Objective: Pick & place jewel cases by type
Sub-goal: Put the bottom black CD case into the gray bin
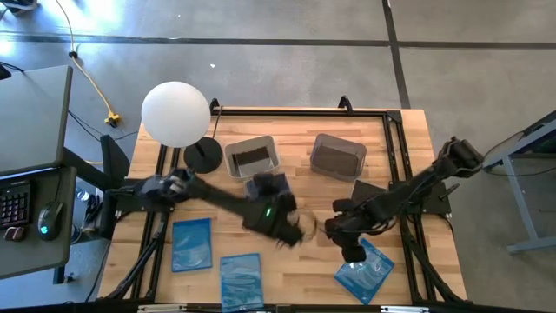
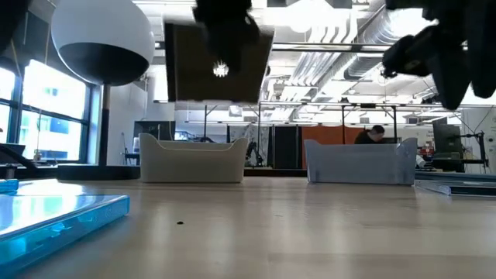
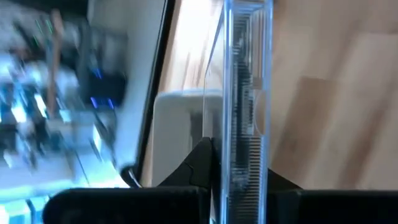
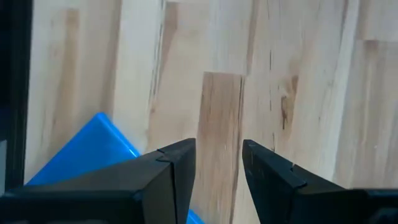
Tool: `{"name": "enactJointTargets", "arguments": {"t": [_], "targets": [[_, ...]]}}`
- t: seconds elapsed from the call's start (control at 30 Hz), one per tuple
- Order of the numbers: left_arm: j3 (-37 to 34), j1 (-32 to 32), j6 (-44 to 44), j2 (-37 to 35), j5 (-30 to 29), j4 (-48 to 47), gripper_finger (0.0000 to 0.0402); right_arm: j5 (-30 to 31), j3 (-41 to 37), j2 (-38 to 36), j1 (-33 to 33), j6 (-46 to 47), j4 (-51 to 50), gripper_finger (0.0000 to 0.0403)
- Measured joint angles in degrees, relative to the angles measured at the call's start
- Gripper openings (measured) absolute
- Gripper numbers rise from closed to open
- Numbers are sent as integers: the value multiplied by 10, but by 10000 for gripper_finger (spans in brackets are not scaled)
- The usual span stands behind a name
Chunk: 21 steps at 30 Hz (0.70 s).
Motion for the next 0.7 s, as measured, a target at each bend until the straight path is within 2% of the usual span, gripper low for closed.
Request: {"name": "enactJointTargets", "arguments": {"t": [0.17, 0.37, 0.57, 0.7], "targets": [[0, 93, -47, 0, 72, 0, 14, 3, 0, -6, 35, 5, 0, 126], [0, 167, -24, 2, 91, 0, 14, 29, 0, -6, 76, 6, 0, 126], [-1, 199, 47, 15, 162, 0, 14, 34, 1, -6, 104, 10, 1, 126], [-22, 196, 59, 19, 133, 20, 16, 50, 1, -6, 113, 7, 0, 126]]}}
